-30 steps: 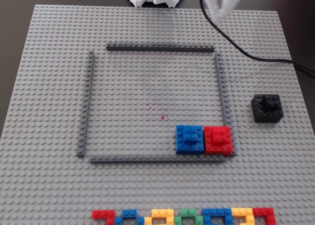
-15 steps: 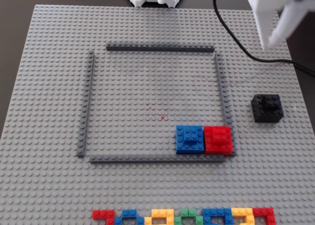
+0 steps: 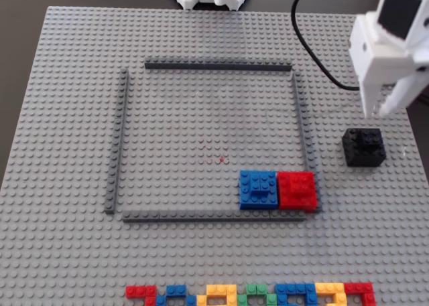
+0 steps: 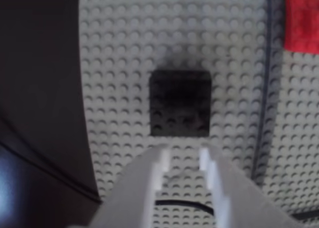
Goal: Grab the cube and place it into the grid
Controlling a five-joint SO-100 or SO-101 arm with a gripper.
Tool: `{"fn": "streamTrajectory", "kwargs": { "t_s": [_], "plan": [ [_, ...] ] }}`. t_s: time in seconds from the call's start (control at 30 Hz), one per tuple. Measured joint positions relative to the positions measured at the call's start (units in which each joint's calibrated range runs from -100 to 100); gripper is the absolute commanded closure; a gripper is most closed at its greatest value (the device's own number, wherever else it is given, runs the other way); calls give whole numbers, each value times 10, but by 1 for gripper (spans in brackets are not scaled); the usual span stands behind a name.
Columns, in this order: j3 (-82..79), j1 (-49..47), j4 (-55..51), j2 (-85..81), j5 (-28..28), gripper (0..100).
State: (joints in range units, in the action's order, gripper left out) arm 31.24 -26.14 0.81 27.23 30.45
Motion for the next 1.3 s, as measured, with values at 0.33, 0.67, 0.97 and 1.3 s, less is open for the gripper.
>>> {"fn": "streamTrajectory", "kwargs": {
  "t_s": [0.33, 0.67, 0.97, 1.3],
  "plan": [
    [50, -1, -18, 65, 0, 73],
    [51, 7, -5, 84, 0, 73],
    [66, 5, -1, 104, 0, 74],
    [67, 5, 2, 108, 0, 79]
  ]
}}
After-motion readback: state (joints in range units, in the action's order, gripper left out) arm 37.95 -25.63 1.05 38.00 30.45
